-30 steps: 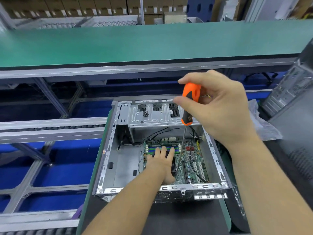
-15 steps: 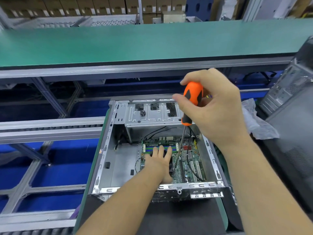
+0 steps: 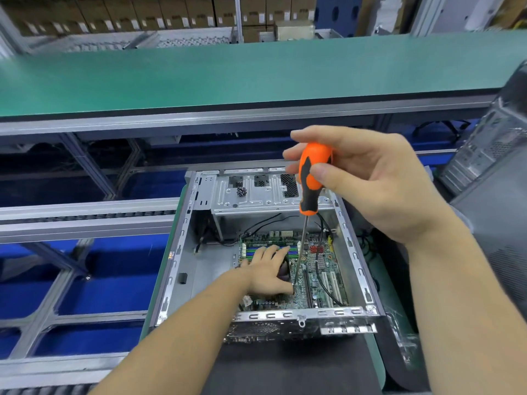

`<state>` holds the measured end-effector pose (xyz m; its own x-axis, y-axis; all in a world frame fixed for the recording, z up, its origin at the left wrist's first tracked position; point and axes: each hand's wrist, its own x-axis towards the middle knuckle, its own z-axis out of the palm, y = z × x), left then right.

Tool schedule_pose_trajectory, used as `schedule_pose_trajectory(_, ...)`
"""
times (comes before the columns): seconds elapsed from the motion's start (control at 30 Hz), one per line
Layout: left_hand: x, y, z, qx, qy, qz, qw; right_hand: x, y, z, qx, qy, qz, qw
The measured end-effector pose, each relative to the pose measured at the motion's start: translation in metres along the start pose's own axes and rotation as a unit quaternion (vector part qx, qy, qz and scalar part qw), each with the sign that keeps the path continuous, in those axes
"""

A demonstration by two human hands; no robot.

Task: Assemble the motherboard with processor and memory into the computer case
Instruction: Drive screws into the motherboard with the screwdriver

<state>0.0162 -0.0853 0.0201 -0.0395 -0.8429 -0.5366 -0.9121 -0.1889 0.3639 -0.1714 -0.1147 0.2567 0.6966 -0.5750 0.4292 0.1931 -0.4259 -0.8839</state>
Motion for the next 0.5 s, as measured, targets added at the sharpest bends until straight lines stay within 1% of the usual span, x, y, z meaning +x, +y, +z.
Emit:
schedule_pose_trajectory(0.07,-0.001,-0.004,-0.003,-0.044,0.013,0.013,0.999,0.001,0.0,-0.002,0.016,0.009,0.003,1.0)
schedule_pose_trajectory(0.1,-0.002,-0.006,-0.006,-0.048,0.013,0.018,0.999,0.001,0.0,-0.002,0.023,0.011,0.005,1.0)
schedule_pose_trajectory(0.23,-0.006,-0.006,-0.012,-0.012,0.027,0.03,0.999,0.004,-0.001,-0.005,0.002,0.008,0.007,1.0)
schedule_pose_trajectory(0.37,-0.006,0.003,-0.011,-0.043,0.022,0.016,0.999,0.005,0.002,-0.005,-0.002,0.001,0.012,1.0)
schedule_pose_trajectory(0.5,-0.005,0.01,-0.011,-0.047,0.017,-0.001,0.999,0.007,0.004,-0.004,-0.001,-0.007,0.021,1.0)
